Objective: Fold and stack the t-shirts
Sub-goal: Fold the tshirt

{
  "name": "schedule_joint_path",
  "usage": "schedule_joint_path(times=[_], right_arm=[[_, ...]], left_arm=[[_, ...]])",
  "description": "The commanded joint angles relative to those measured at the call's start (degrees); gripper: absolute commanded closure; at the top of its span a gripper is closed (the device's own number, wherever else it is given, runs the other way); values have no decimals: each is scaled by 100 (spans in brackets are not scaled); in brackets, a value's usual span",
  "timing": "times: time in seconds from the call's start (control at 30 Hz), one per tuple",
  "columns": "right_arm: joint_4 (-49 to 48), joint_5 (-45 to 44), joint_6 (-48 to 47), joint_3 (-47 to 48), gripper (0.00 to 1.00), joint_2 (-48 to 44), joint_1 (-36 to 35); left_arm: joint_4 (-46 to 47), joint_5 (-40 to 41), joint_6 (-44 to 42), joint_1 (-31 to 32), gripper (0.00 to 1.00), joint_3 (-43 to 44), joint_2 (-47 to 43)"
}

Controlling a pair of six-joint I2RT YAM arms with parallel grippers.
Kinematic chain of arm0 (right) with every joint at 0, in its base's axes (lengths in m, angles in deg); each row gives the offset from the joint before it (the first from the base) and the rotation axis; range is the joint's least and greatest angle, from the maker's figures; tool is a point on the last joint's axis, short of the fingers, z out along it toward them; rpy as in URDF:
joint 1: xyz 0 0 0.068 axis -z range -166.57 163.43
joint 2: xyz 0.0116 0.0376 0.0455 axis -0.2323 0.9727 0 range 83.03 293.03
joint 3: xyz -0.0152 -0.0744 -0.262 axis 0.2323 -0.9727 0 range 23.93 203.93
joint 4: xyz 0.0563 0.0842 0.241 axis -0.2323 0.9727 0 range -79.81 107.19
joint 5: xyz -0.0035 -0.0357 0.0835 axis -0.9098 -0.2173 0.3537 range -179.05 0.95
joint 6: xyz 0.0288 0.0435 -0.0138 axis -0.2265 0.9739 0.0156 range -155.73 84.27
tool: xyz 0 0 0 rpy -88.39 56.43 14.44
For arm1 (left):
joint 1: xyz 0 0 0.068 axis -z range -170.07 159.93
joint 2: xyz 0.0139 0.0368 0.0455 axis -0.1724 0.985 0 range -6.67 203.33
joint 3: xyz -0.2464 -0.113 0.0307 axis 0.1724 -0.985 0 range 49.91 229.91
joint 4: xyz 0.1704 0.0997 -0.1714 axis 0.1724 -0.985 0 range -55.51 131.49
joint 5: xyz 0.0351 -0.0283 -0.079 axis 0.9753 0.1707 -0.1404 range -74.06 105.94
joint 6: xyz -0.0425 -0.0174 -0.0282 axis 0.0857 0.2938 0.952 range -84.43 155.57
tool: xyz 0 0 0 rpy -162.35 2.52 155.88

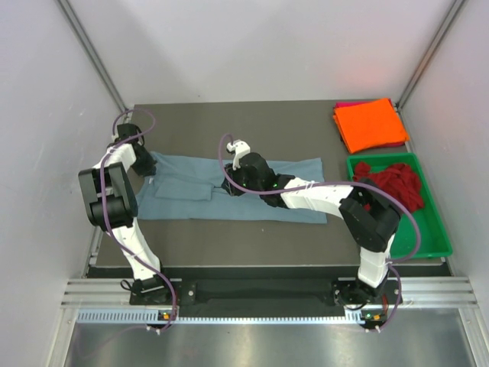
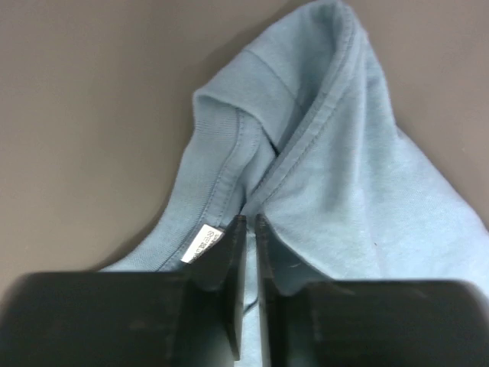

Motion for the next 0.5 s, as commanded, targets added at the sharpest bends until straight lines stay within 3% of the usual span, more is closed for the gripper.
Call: schedule_joint_path(times=[0.0, 0.47], right_arm=[[-322, -3, 37, -30, 73, -334, 37], [-384, 14, 72, -39, 73, -290, 37]], left_arm=[[-147, 273, -52, -35, 99, 117, 65], [-482, 511, 107, -26, 100, 91, -322]])
